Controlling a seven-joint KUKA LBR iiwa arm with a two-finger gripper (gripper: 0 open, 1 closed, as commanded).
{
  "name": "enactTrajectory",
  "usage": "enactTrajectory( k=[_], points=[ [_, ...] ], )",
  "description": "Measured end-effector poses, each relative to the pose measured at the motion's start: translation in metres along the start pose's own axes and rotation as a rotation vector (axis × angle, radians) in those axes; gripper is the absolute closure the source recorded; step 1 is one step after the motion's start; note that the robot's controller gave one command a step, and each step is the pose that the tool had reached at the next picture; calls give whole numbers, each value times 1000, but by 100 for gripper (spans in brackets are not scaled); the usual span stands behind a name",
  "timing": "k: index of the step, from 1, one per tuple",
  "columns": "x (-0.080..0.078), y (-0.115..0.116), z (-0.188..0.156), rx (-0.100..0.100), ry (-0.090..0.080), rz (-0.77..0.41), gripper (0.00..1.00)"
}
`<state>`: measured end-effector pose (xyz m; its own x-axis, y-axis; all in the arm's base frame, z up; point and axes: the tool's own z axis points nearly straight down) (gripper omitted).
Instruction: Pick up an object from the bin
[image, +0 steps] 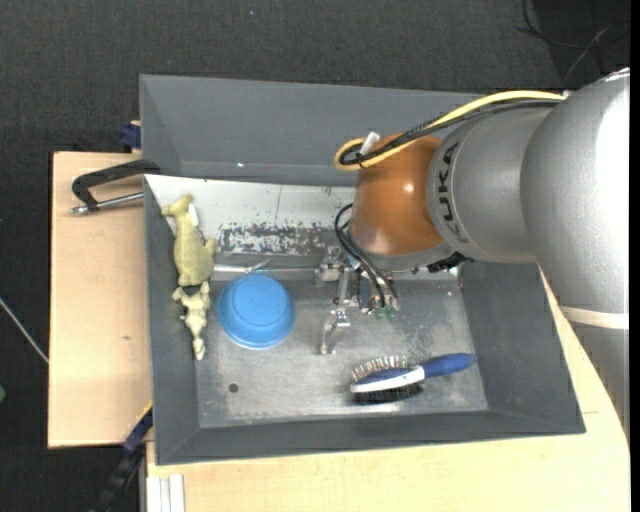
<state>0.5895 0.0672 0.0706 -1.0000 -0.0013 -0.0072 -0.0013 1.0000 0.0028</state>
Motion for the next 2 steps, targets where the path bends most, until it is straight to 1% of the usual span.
enactTrajectory(
  k=[1,2],
  points=[
    [66,-74,-33,0,5,25,0],
    [56,-159,-53,3,-6,-147,0]
  ],
)
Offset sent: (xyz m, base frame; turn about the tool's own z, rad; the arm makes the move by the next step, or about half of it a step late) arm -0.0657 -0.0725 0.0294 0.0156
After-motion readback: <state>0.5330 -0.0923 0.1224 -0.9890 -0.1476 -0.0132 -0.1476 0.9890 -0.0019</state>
